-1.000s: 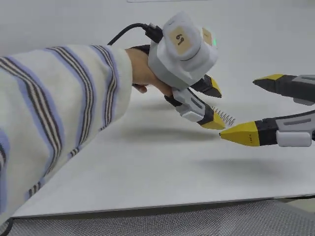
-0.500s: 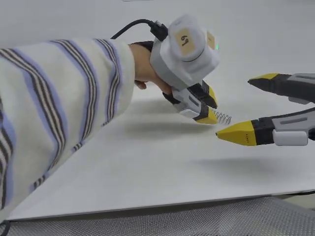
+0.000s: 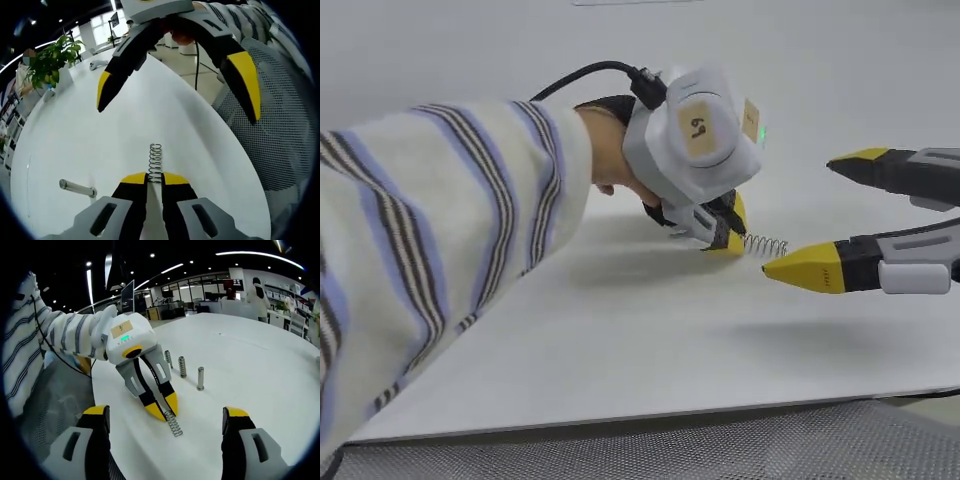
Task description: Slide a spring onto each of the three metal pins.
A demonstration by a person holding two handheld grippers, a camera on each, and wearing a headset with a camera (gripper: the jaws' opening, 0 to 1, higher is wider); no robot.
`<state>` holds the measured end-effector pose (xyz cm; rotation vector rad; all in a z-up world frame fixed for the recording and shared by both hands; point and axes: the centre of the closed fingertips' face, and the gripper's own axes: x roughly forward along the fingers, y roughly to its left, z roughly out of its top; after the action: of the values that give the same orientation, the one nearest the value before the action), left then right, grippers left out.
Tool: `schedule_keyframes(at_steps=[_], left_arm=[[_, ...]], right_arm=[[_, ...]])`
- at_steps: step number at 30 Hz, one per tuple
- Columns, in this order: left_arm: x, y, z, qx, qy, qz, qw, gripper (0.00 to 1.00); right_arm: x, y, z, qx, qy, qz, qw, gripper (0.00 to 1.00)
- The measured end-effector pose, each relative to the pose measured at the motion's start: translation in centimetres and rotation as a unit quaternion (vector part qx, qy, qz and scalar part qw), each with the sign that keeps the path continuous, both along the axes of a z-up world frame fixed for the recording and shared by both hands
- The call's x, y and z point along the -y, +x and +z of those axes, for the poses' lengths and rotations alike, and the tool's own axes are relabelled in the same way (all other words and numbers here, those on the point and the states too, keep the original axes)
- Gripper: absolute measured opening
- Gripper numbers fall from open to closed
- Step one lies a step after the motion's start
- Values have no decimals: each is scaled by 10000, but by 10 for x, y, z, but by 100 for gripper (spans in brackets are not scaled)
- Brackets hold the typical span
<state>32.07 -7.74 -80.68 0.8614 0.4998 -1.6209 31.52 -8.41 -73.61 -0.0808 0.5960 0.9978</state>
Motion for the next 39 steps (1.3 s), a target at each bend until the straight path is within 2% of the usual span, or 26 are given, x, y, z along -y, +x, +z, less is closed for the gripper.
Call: schedule_keyframes(at_steps=[3,6,8,9,11,16,17,18,20,22,24,26,27,30,33,35,39], left_arm=[[0,-3,1,19,-36,30,10000,3],[-3,-6,1,-107,-73,54,9999,3],[-5,-12,1,-318,-56,122,9994,3],[-6,-14,1,-364,-8,191,9992,3],[-6,-13,2,-328,-30,225,9992,3],[-12,-13,1,-528,-53,481,9974,3],[-12,-12,1,-558,-98,558,9968,3],[-11,-10,4,-661,-268,801,9942,2],[-12,-8,9,-825,-429,1037,9902,2],[-17,-7,11,-875,-431,1095,9892,2],[-22,-10,13,-853,-364,1095,9896,2],[-31,-9,11,-697,-157,1079,9916,2],[-33,-9,12,-690,-157,1089,9915,2],[-40,-8,18,-783,-238,1224,9891,2],[-48,-9,22,-892,-170,1490,9847,2],[-52,-9,21,-828,-179,1441,9859,2],[-58,-12,29,-840,-226,1543,9842,2]], right_arm=[[0,0,0,10,-2,10,10000,92],[-1,0,1,19,4,16,10000,91],[-2,0,1,32,2,25,10000,91],[-2,0,2,39,6,35,10000,91],[-3,1,2,45,3,37,10000,91],[-3,0,3,55,-17,54,10000,91],[-4,-1,3,57,-17,62,10000,91],[-4,-1,3,58,-22,66,10000,91],[-4,-1,4,77,-31,77,9999,90],[-4,-1,5,95,-33,85,9999,90],[-4,-2,5,67,-37,87,9999,89],[-4,-1,5,71,-48,89,9999,89],[-4,-2,5,62,-53,99,9999,89],[-6,-3,7,75,-14,120,9999,88],[-3,-5,4,72,-179,161,9997,87],[-3,-6,2,60,-213,186,9996,86],[-4,-8,1,31,-240,247,9994,85]])
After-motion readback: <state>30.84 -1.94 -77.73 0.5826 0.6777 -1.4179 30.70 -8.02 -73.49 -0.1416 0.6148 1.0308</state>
